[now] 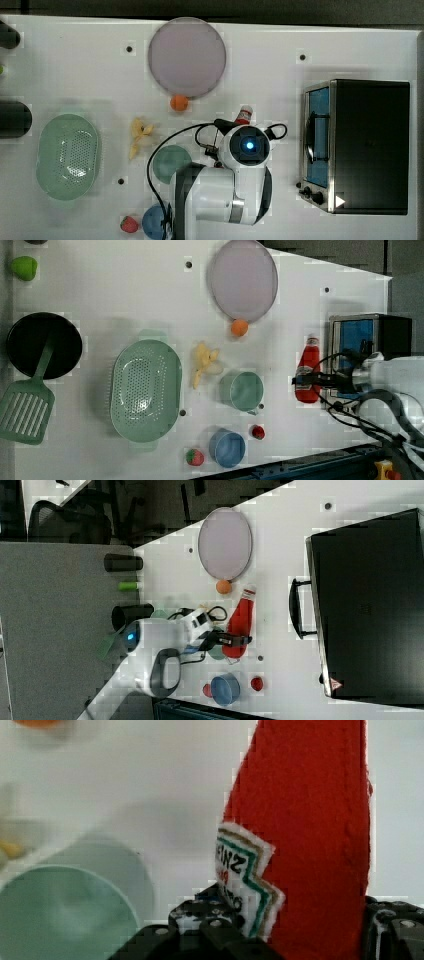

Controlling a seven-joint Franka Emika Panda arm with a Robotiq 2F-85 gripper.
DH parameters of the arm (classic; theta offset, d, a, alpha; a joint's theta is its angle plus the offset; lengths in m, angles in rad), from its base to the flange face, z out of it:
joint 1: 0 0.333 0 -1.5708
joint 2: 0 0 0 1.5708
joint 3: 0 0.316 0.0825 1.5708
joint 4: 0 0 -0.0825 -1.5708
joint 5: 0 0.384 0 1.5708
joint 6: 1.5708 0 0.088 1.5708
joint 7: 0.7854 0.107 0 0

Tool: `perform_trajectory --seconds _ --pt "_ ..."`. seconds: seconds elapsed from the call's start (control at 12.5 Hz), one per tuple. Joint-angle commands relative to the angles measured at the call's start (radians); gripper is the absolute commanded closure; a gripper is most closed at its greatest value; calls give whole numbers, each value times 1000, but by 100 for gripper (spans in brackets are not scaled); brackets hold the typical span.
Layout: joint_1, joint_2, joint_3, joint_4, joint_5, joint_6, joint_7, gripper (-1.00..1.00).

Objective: Pick ketchup from plate and place it on table.

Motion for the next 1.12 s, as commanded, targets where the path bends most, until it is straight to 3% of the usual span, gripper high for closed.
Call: perform_trajectory --seconds 0.08,0.16,0.4,0.48,0.72,1.12 --pt "-2 50 2 36 6 104 40 -18" --pt "-2 86 2 35 6 131 41 -24" --pt "-1 160 6 36 6 240 41 -88" --pt "-1 158 8 37 6 253 40 -99" --pt "-1 86 13 56 6 213 150 -100" --pt "0 -180 29 149 4 -28 432 -100"
